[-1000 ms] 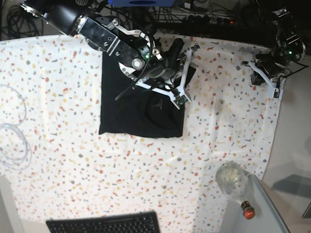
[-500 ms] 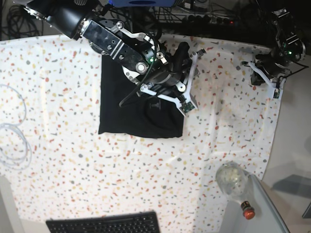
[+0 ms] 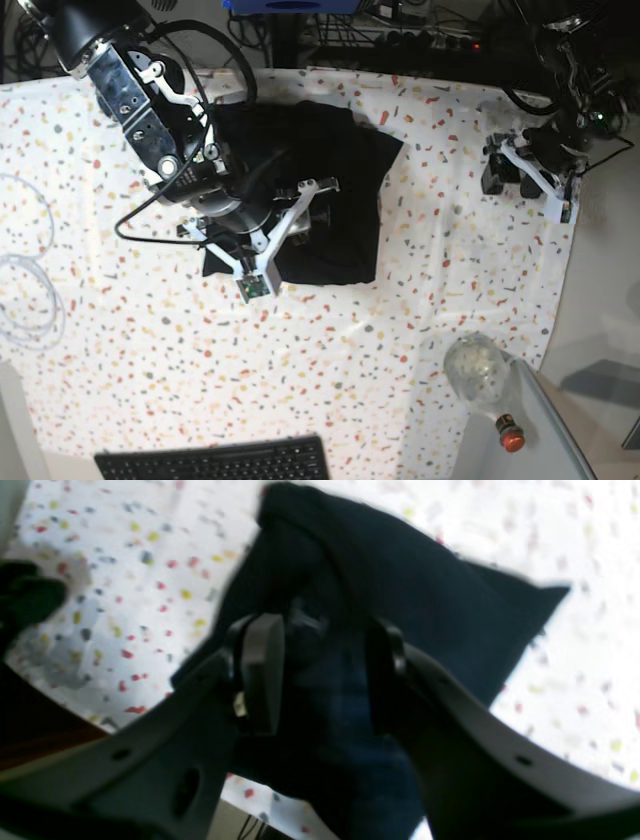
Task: Layout the t-shirt on the table in an organized manner, then fold the t-shirt properly
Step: 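Move the left gripper onto the shirt's side edge opposite the right gripper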
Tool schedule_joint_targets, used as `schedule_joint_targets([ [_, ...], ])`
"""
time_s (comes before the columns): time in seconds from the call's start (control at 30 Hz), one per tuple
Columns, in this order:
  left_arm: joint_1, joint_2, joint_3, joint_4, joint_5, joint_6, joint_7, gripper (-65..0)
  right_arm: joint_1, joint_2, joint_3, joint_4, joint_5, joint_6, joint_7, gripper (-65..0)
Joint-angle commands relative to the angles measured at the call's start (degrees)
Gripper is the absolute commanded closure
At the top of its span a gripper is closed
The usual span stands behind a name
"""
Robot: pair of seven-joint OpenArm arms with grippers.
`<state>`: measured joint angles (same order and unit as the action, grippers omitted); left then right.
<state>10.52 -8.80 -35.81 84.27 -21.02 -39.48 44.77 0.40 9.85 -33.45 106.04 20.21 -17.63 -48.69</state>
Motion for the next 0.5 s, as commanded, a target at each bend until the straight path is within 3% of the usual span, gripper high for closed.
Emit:
schedule_joint_targets([
  [0.0,-0.63,-0.65,-0.01,1.14,-4.0,-0.52,0.02,-50.8,0.69,0.57,0.62,0.99,-0.12,0.0,1.35,-25.5],
  [0.07,-0.63,-0.65,3.33,1.14,-10.5,-0.52,0.81,-60.4,0.69,1.8,0.62,0.99,-0.12,0.0,1.43,-25.5],
  [0.13,-0.55,-0.65,8.25,1.14,-13.58,-0.52,0.81,-64.7,0.61,2.51,0.7,0.99,-0.12,0.0,1.43,-25.5],
  [0.27,-1.07,-0.3,14.32,0.96,-14.19,-0.52,0.81,-64.8,0.43,3.47,0.7,0.99,-0.12,0.0,1.43,-25.5],
  [0.47,-3.71,1.28,15.37,-4.67,-14.37,-0.52,0.81,-64.8,-0.62,3.47,2.38,0.91,-0.12,0.0,1.43,-25.5],
])
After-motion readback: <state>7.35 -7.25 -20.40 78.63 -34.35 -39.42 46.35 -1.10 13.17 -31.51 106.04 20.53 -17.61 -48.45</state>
